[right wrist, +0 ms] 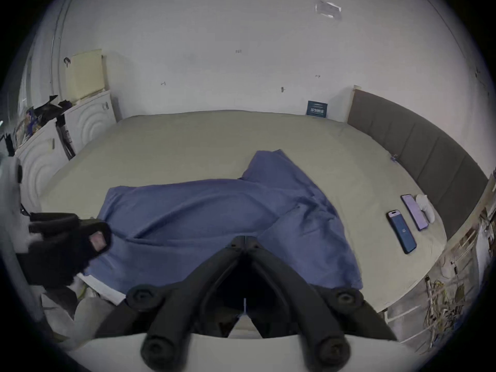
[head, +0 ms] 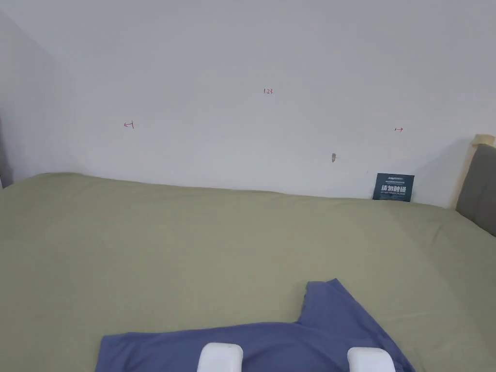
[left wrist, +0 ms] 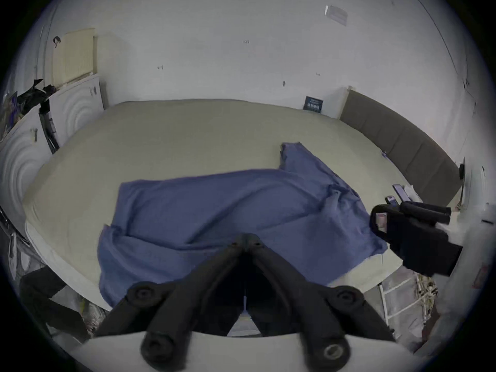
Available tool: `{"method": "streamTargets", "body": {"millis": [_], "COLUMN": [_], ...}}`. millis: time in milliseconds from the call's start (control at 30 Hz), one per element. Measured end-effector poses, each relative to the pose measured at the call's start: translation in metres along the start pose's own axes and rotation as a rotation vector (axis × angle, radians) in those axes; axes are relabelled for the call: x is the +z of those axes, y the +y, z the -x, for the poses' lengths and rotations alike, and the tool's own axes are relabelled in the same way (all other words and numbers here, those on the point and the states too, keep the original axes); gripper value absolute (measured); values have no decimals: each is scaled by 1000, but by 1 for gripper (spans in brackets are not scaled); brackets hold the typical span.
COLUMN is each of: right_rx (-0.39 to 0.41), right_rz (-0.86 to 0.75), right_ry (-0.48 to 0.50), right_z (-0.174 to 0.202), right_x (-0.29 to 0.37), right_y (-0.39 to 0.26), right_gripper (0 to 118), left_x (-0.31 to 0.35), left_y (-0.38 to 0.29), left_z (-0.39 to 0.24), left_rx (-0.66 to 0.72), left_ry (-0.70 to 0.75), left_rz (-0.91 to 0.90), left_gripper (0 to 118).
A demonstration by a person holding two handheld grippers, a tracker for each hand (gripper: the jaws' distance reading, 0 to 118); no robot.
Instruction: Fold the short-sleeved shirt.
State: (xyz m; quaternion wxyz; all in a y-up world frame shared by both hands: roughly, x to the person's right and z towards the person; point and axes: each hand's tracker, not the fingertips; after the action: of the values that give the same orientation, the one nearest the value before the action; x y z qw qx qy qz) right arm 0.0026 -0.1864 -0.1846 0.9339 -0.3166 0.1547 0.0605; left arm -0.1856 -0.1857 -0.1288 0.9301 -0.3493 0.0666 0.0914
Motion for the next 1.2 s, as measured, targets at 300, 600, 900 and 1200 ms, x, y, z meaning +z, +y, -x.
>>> {"method": "streamTargets", "body": {"millis": [300, 600, 900, 1200], "right_rx": [0, -11, -11, -34], "right_rz": [26, 80, 142, 136], "right_ry": [1, 30, 77, 128], "right_z": [-11, -16, -21, -63], "right_x": [-12, -37, -49, -95], "right_y": [4, 23, 26, 81], "right_gripper": [1, 1, 1, 1], "left_x": [-45, -142, -209, -204], "left_y": [66, 146, 131, 116], "left_z": [143, 270, 270, 234], "left_rx": [191, 281, 393, 143], "left_ry": [112, 113, 64, 187], "left_rz": [41, 331, 471, 485], "left_gripper": [0, 0, 116, 2]}}
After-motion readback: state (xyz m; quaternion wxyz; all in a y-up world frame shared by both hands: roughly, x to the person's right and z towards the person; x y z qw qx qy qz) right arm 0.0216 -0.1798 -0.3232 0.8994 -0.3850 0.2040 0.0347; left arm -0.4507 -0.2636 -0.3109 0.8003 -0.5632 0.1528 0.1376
